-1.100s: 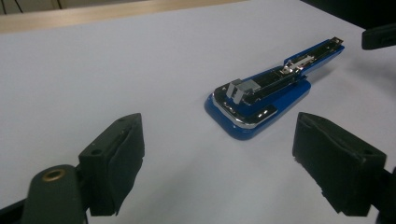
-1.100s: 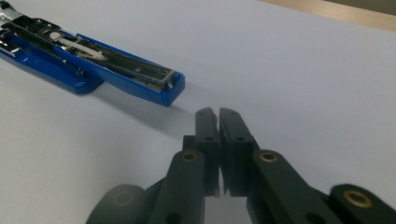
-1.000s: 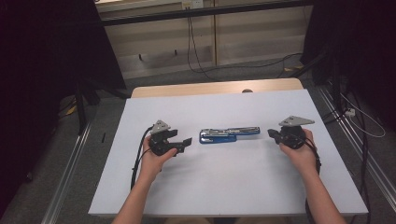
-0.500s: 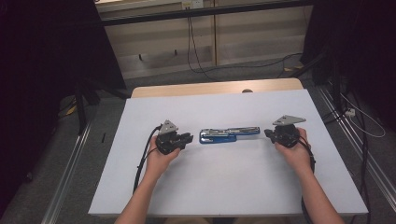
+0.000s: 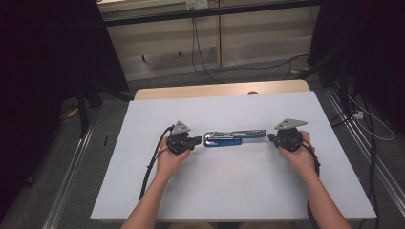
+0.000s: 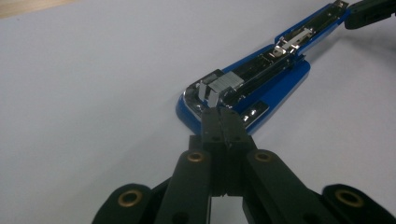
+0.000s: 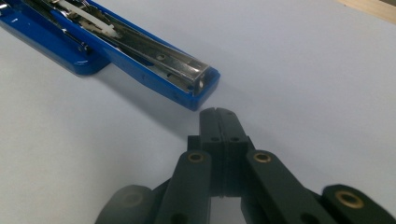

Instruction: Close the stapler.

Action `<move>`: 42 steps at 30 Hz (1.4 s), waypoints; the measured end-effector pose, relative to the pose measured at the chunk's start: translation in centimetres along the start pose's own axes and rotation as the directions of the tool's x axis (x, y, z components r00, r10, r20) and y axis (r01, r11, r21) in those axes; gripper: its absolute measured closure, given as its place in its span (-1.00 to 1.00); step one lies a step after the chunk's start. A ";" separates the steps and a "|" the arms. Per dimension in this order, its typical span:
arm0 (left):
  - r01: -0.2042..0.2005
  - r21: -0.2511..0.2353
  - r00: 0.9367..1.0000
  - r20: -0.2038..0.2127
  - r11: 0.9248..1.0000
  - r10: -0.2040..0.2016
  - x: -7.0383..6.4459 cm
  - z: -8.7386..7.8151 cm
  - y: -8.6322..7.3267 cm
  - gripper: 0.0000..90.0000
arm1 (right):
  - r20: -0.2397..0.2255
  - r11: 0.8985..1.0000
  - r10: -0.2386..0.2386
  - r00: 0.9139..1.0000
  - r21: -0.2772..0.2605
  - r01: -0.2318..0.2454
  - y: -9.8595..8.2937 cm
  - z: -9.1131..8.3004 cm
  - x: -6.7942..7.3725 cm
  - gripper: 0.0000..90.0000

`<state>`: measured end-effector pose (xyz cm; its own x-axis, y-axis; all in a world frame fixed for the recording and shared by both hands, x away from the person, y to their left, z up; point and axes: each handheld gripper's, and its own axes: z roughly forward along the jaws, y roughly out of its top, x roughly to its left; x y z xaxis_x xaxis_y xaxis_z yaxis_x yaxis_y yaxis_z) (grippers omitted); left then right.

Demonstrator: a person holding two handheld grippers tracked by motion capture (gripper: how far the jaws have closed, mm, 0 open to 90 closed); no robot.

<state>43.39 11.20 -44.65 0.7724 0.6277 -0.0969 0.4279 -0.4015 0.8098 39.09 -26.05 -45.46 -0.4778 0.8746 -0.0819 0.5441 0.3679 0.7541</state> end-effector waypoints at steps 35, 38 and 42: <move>0.010 0.013 1.000 0.003 1.000 -0.010 -0.9 2.0 0.2 1.00 | -0.034 1.000 -0.022 0.999 0.019 0.023 0.5 0.7 0.6 1.00; 0.012 0.014 1.000 0.002 1.000 -0.012 -0.8 2.0 0.2 1.00 | -0.041 1.000 -0.018 0.999 0.005 0.019 0.6 0.6 0.7 1.00; 0.010 0.012 1.000 -0.002 1.000 -0.010 -0.8 2.0 0.2 1.00 | -0.054 1.000 -0.015 0.998 -0.024 0.014 1.0 0.3 0.9 1.00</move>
<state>43.80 9.27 -45.63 0.7669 0.6333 -0.1040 0.4413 -0.4027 0.8019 39.44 -24.76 -44.98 -0.5222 0.8508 -0.0583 0.5209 0.3724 0.7681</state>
